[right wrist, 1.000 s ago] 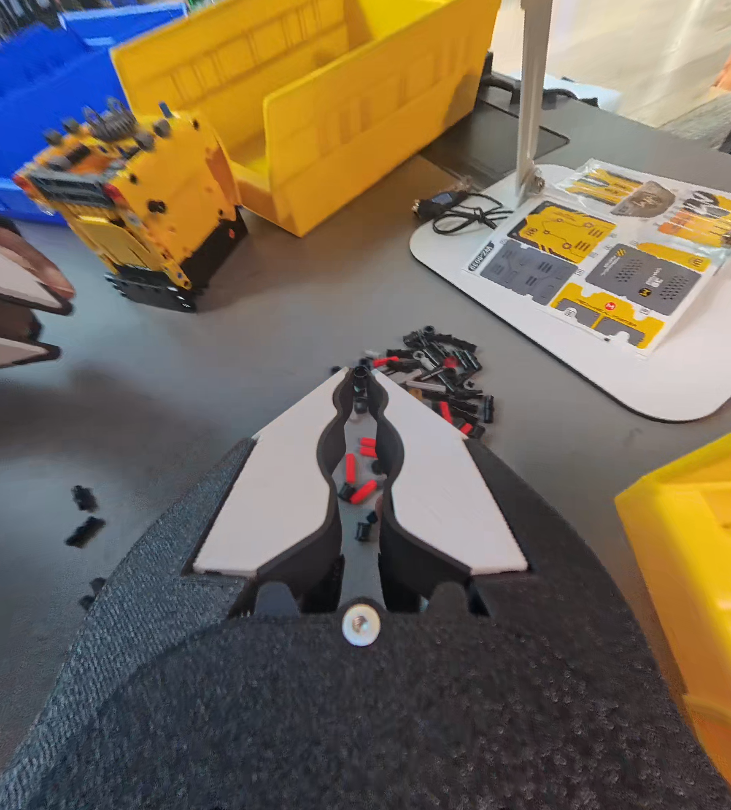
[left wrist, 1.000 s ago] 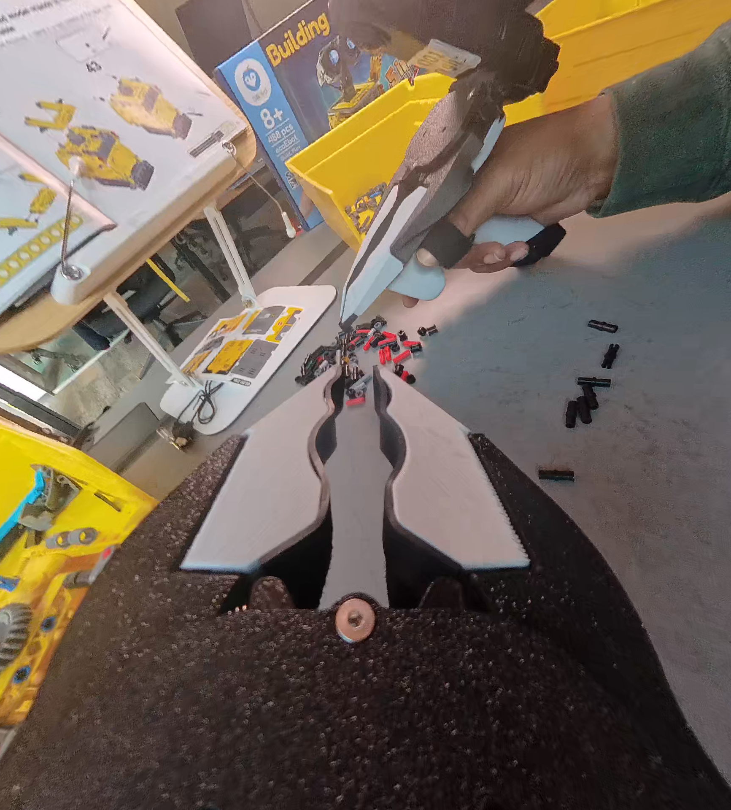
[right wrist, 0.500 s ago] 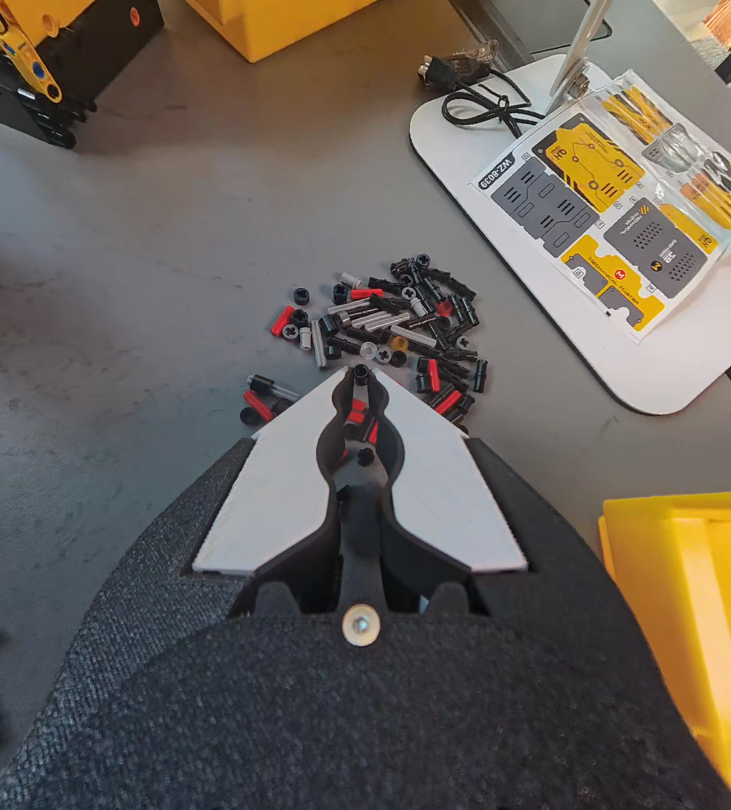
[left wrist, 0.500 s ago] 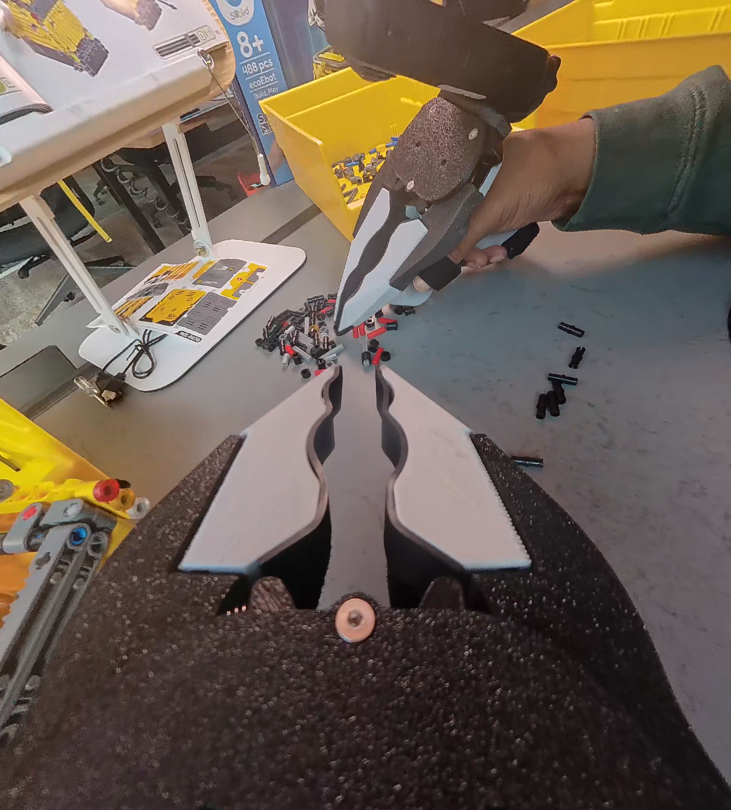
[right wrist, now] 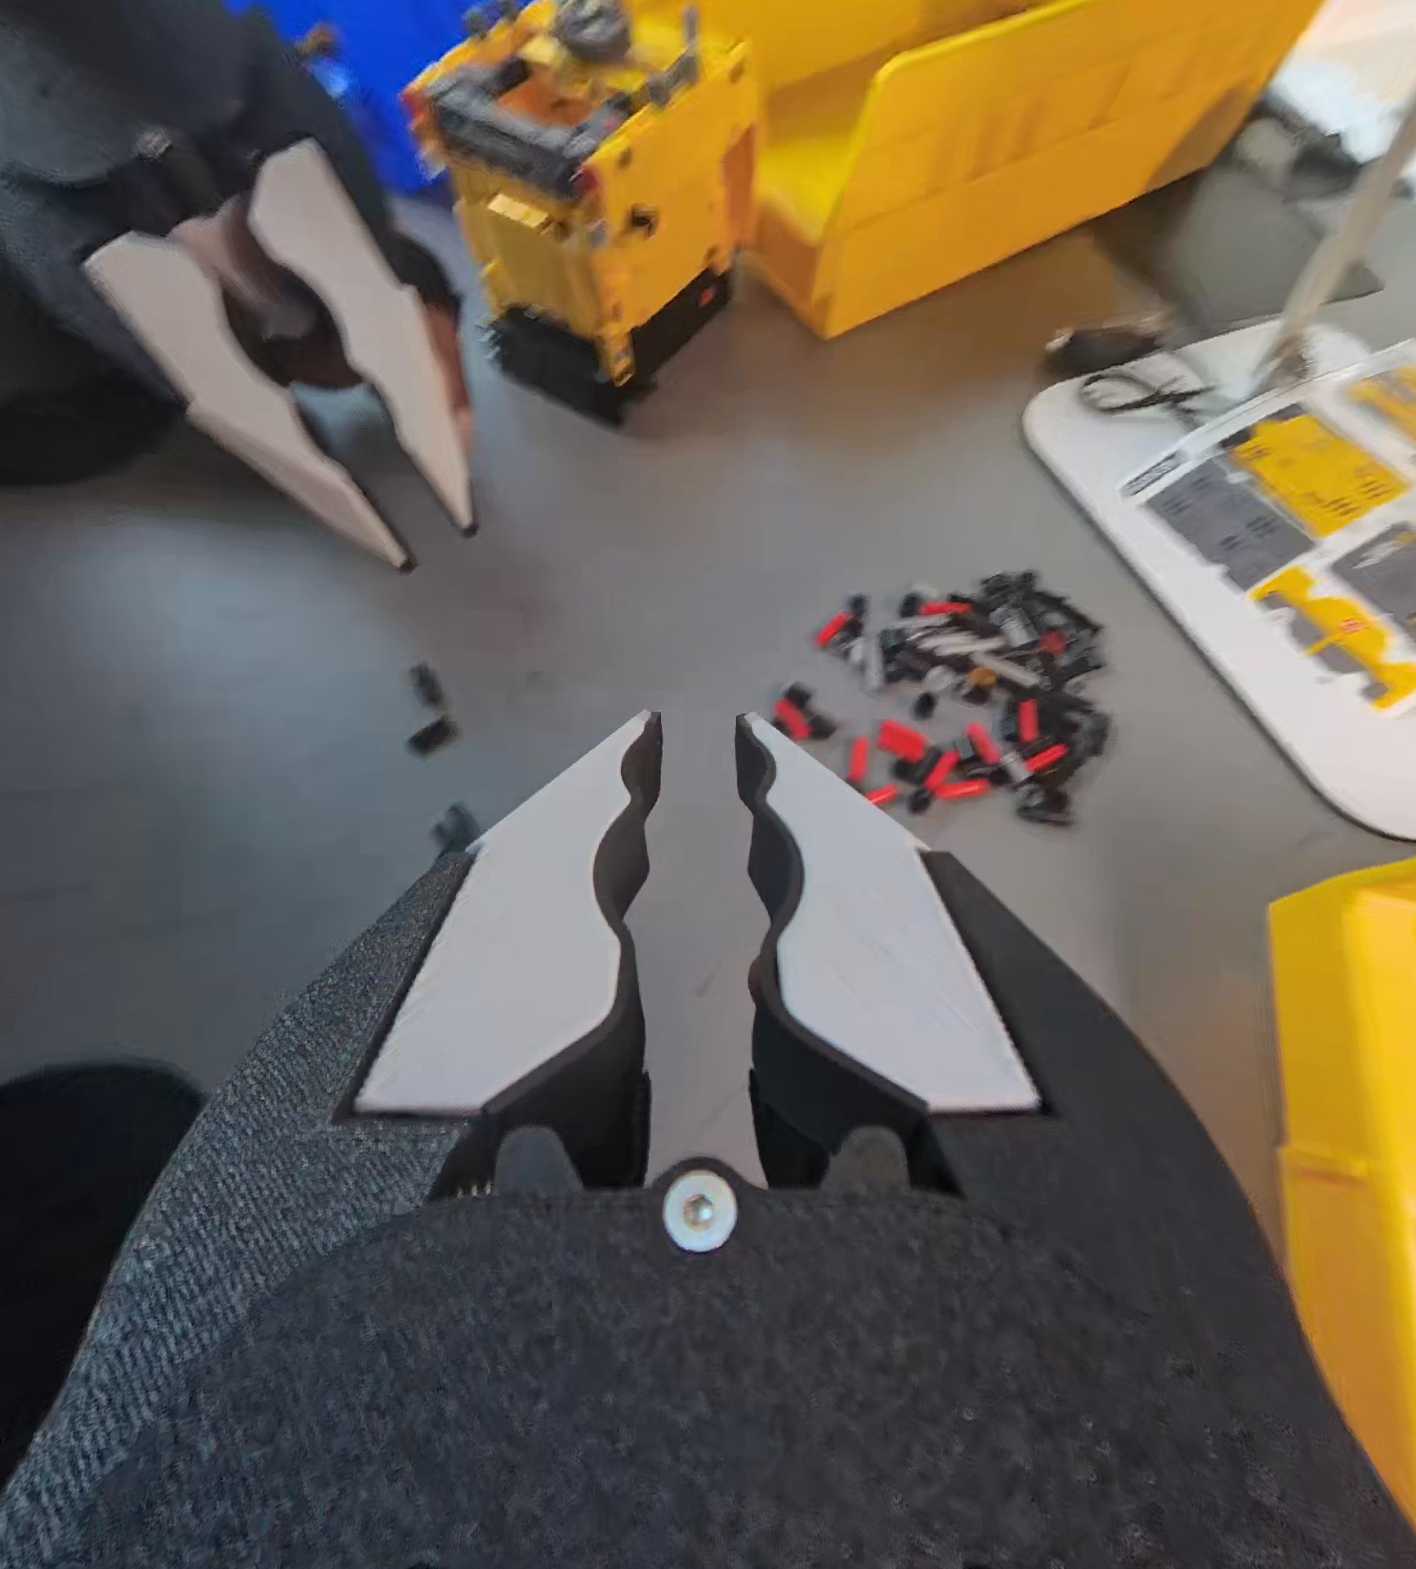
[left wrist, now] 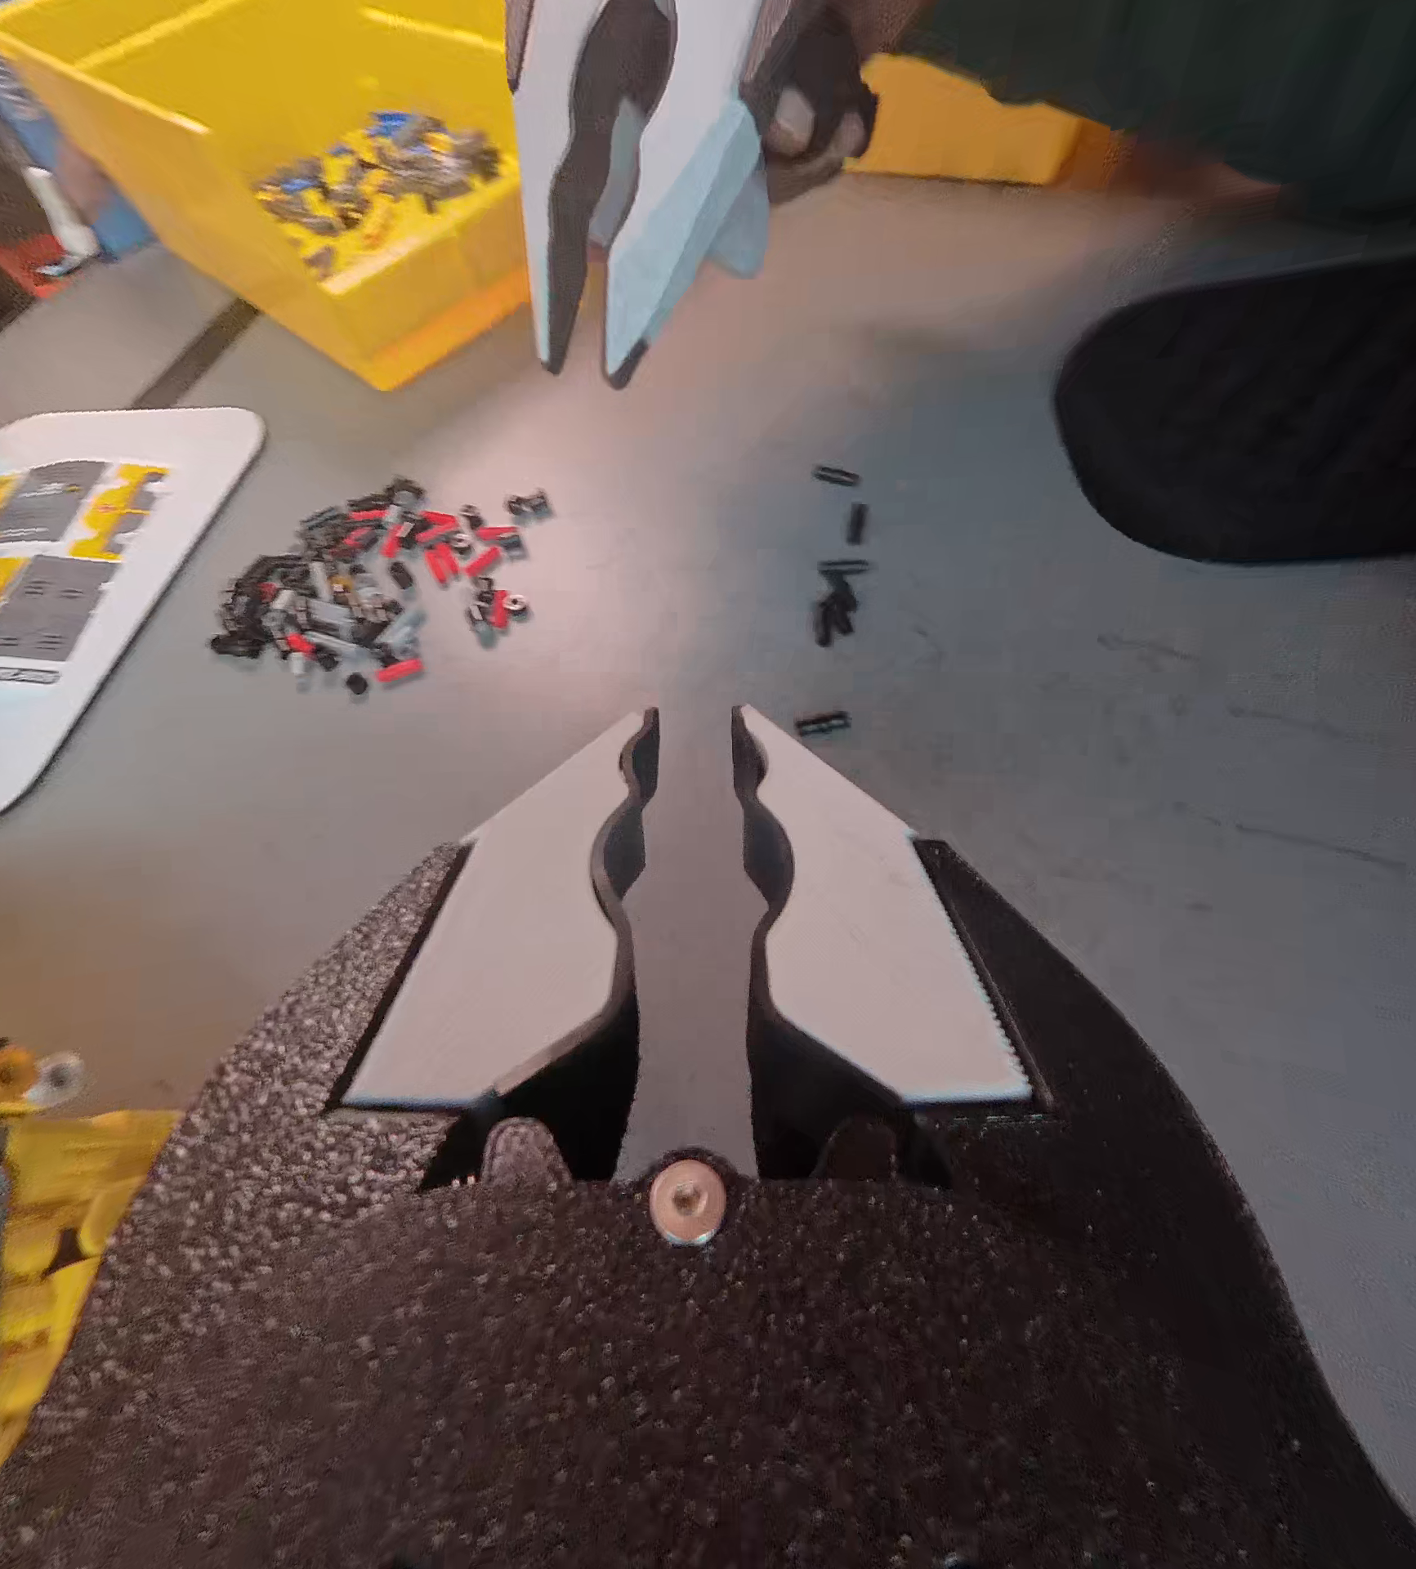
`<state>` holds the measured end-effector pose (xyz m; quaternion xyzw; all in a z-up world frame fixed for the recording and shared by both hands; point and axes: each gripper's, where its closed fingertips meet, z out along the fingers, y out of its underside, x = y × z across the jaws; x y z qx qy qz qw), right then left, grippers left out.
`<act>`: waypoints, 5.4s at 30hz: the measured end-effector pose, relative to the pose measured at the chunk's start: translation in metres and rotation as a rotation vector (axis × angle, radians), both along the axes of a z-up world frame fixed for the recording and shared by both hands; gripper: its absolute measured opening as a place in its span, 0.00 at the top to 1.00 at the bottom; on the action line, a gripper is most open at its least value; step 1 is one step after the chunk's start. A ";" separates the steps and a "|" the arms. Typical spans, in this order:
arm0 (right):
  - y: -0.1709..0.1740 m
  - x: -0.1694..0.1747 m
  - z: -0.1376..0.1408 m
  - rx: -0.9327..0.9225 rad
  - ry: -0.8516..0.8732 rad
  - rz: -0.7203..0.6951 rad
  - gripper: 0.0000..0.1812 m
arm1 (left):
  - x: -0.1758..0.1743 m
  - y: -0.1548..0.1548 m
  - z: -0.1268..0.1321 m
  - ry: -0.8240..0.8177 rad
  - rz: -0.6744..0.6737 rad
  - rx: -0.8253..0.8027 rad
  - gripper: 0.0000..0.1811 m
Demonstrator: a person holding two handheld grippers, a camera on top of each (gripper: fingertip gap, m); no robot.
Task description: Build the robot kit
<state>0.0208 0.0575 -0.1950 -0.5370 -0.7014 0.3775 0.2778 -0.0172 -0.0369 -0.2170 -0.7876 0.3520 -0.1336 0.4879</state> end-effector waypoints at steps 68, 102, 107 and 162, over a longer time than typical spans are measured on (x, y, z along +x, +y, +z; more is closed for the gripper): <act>-0.054 -0.042 0.036 0.020 0.417 -0.066 0.83 | -0.032 0.020 0.067 -0.253 0.262 0.294 0.79; 0.079 0.178 0.251 0.380 0.800 -0.761 0.91 | -0.071 0.020 0.088 -0.318 0.500 0.429 0.72; 0.130 0.287 0.091 0.325 -0.217 -0.712 0.90 | -0.061 0.025 0.078 -0.252 0.480 0.410 0.72; 0.024 0.085 -0.066 0.465 -0.765 0.148 0.95 | -0.038 0.028 0.047 -0.208 0.374 0.269 0.74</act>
